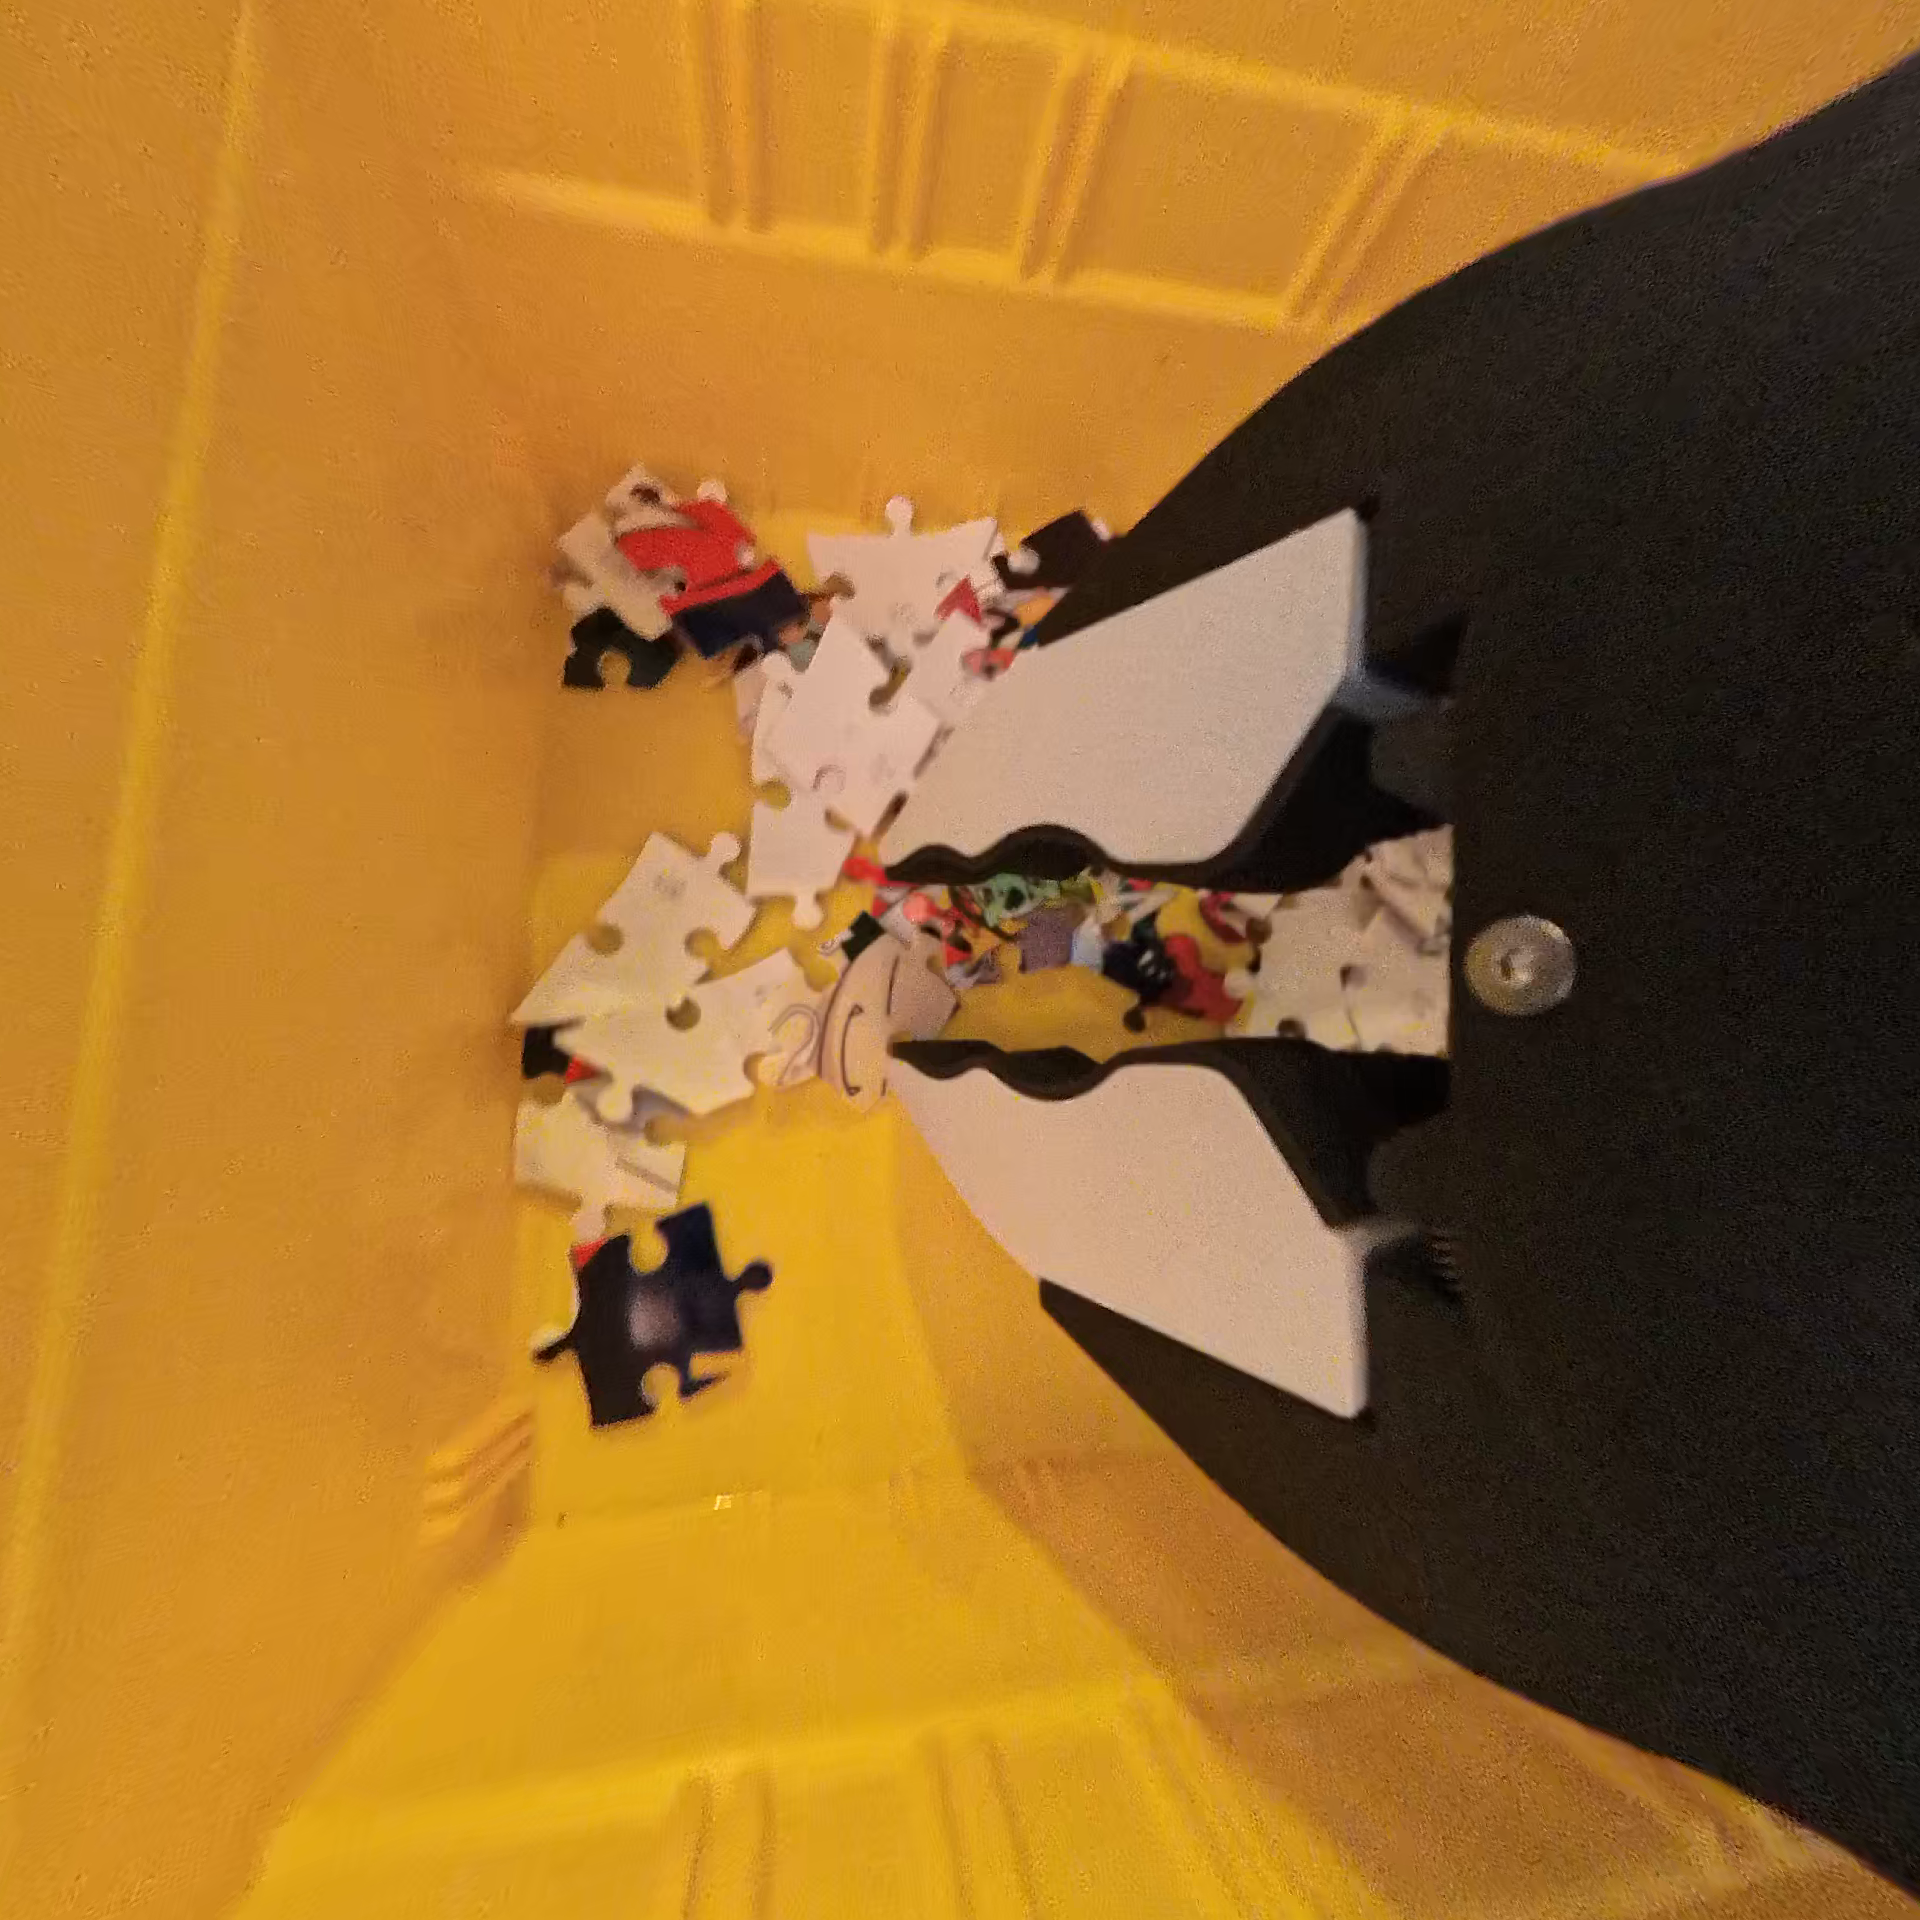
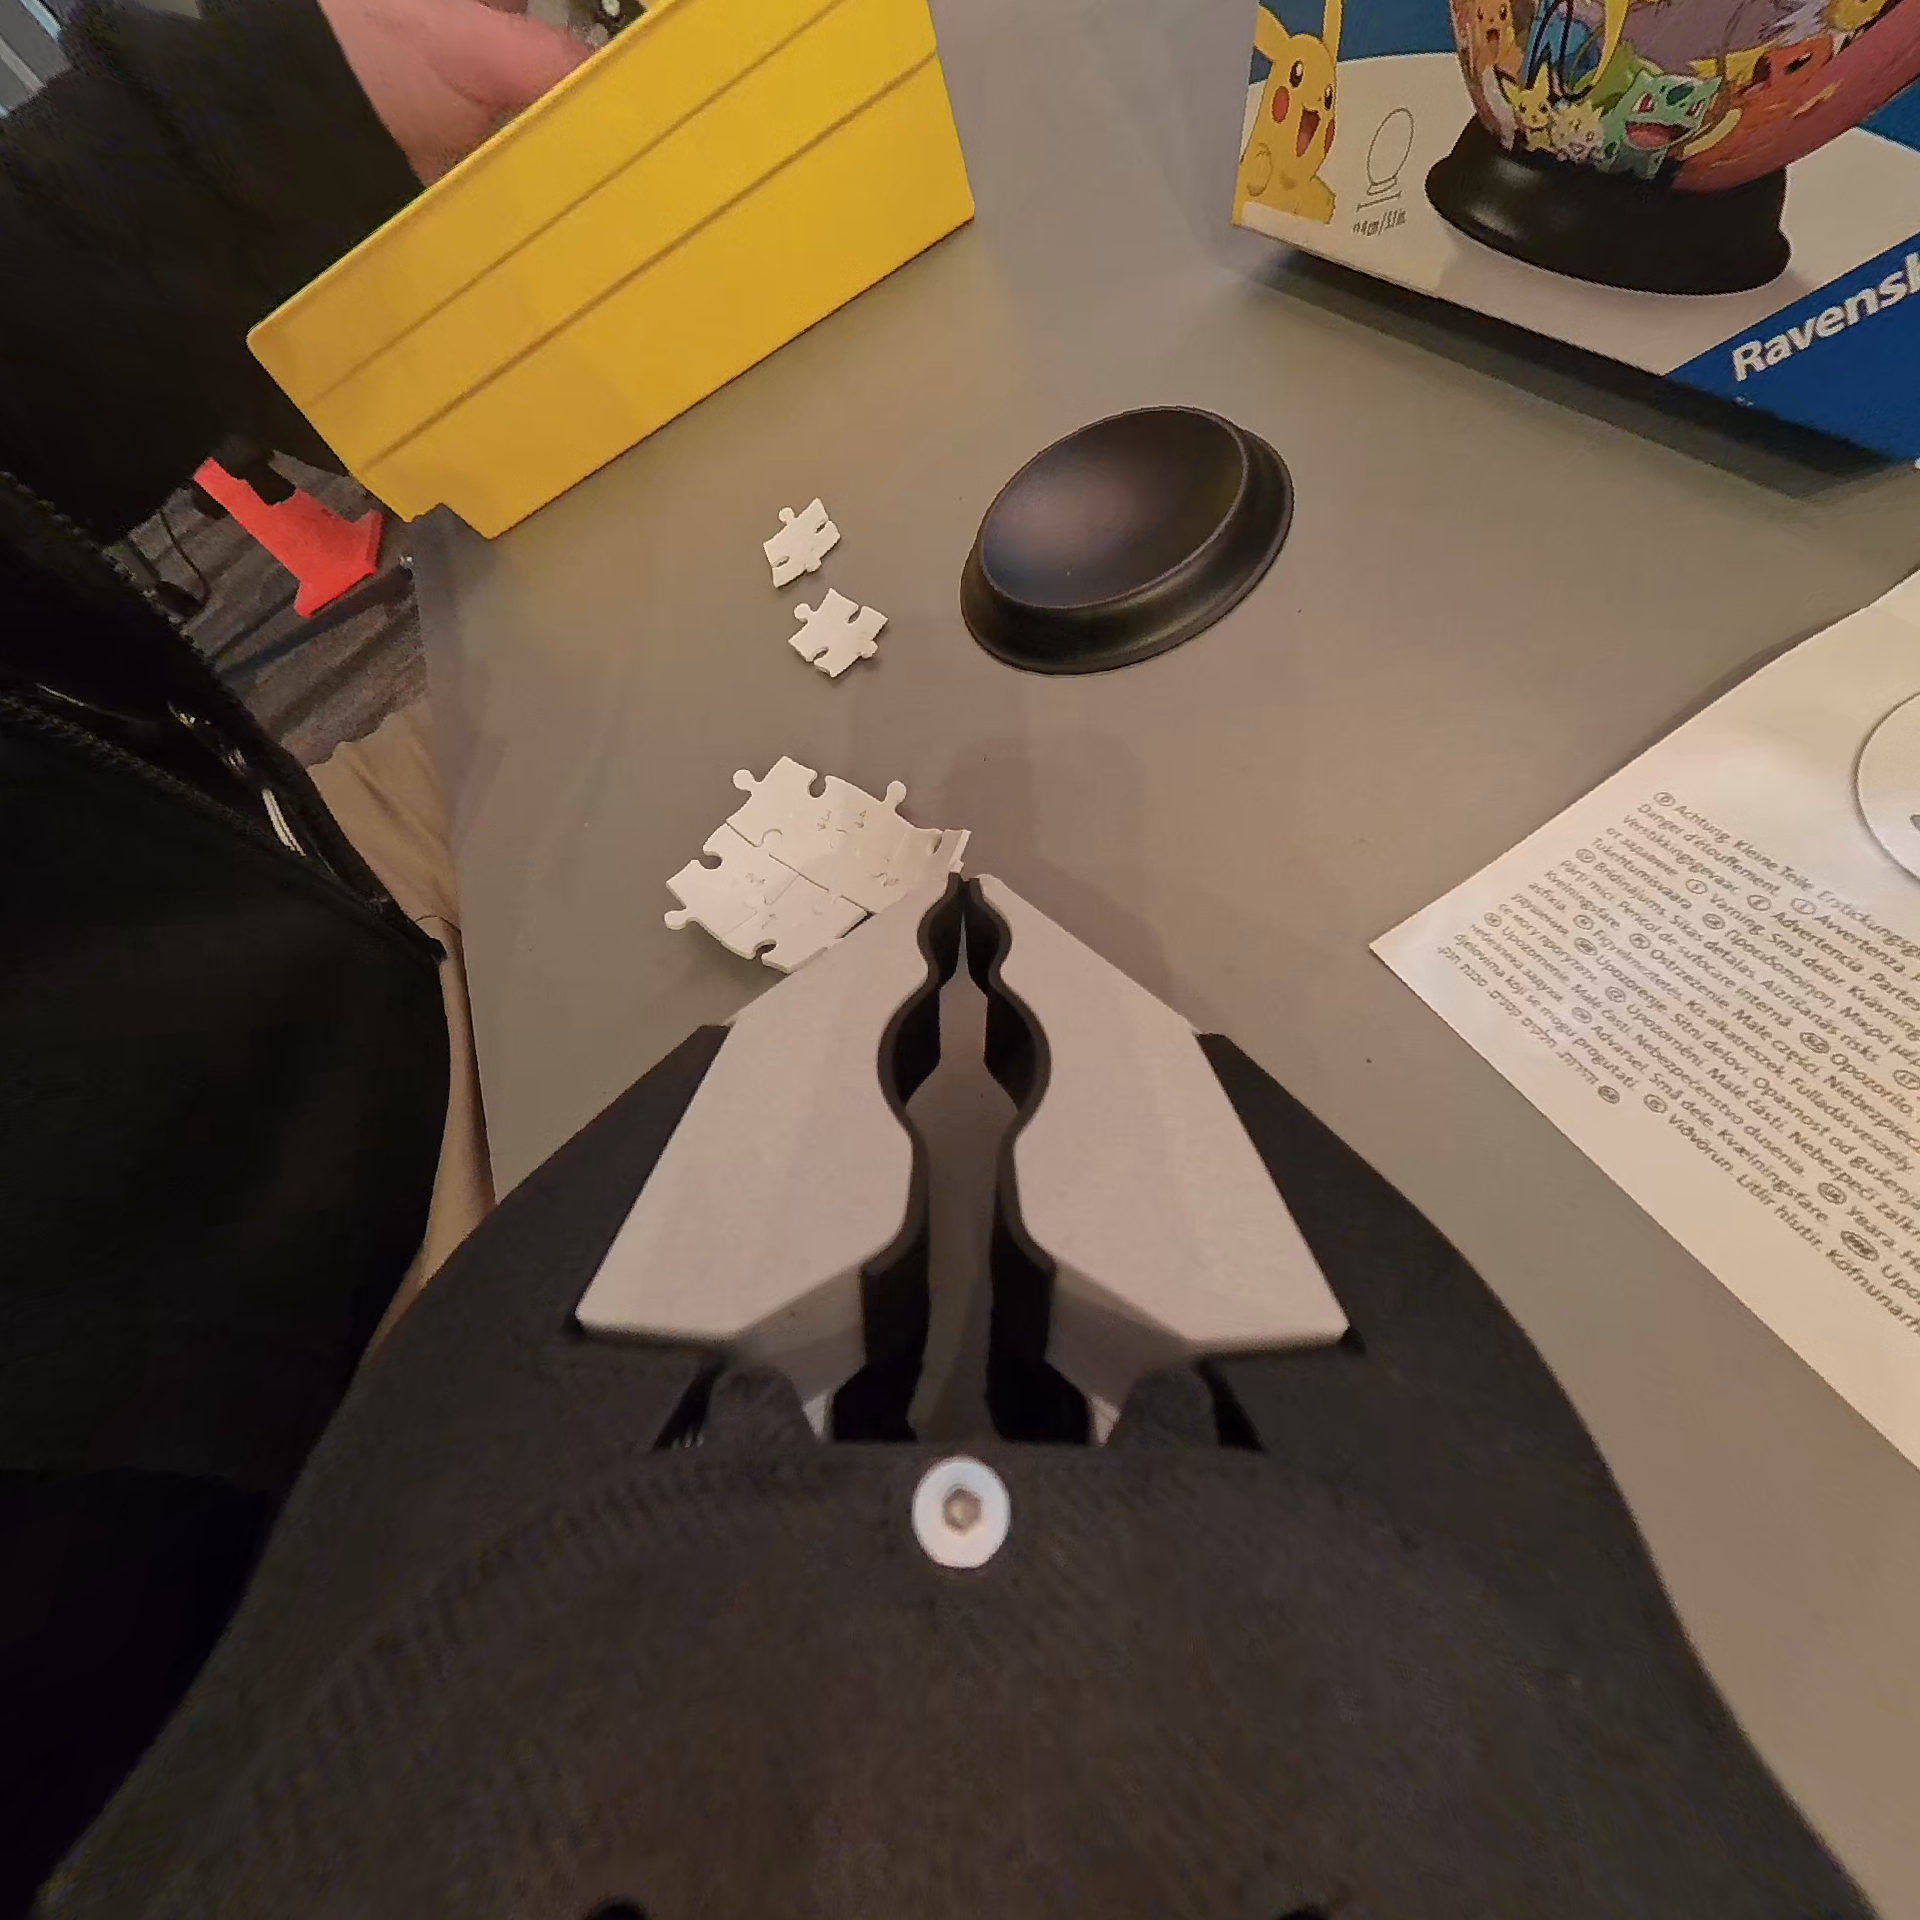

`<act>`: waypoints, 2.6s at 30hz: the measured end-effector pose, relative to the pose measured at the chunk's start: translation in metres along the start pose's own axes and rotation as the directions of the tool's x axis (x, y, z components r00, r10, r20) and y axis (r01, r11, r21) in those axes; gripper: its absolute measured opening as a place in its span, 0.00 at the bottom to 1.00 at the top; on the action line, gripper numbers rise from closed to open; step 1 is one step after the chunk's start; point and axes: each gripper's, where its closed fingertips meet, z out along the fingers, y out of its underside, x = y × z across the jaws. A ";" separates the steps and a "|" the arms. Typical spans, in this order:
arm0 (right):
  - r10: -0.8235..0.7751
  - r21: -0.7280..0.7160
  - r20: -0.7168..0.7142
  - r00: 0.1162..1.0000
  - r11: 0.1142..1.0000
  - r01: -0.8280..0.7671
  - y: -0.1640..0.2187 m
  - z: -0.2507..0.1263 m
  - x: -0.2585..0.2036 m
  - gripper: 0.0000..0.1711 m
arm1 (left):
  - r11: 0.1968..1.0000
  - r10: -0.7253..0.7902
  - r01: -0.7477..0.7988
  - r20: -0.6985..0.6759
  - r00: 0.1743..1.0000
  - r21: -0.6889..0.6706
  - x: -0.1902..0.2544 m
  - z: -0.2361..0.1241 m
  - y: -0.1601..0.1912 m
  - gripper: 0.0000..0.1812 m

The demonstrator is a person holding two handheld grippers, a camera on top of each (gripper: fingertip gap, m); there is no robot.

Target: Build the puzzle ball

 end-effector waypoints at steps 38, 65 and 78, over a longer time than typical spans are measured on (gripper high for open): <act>-0.003 -0.004 -0.005 1.000 1.000 0.003 0.000 0.001 0.000 0.00 | 0.679 0.266 0.583 -0.890 0.370 0.445 0.066 -0.166 -0.043 0.15; 0.000 -0.037 -0.017 1.000 0.999 0.000 0.005 0.004 0.002 0.00 | 0.924 0.349 -0.358 0.083 0.933 0.139 0.010 -0.051 0.019 0.36; 0.013 -0.065 -0.032 0.999 0.998 -0.015 0.008 0.007 0.005 0.00 | 0.759 0.649 -0.650 -0.102 0.754 0.033 0.067 0.026 -0.018 0.32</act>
